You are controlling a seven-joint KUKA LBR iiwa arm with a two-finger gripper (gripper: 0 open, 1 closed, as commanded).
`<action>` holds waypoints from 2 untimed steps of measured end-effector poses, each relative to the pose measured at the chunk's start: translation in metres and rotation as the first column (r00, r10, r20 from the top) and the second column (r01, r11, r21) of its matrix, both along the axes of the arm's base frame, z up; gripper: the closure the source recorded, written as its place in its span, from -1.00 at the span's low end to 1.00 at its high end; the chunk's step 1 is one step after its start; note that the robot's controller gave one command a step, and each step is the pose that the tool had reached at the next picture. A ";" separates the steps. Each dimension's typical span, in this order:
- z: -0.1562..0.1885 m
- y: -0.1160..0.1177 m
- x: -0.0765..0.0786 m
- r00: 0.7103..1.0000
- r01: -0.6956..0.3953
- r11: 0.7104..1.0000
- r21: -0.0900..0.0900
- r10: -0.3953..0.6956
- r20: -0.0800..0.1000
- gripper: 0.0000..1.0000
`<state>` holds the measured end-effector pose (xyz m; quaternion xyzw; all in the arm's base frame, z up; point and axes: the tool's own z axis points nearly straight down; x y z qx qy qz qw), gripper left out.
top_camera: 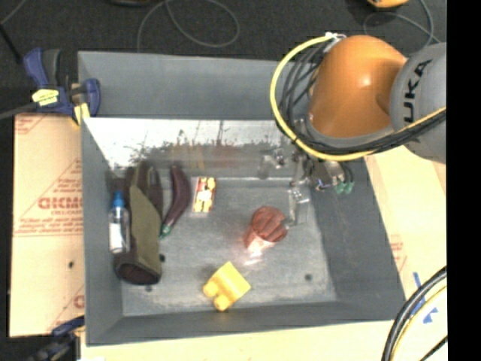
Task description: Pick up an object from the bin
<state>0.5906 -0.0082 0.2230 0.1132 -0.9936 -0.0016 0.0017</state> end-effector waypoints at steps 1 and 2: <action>0.004 -0.022 -0.033 0.999 0.037 0.999 -0.006 -0.037 0.024 -1.00; -0.011 -0.033 -0.033 1.000 0.009 1.000 -0.002 -0.009 0.011 -1.00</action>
Offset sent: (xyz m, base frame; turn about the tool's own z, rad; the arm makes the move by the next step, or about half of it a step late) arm 0.0081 -0.0572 -0.0273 -0.0566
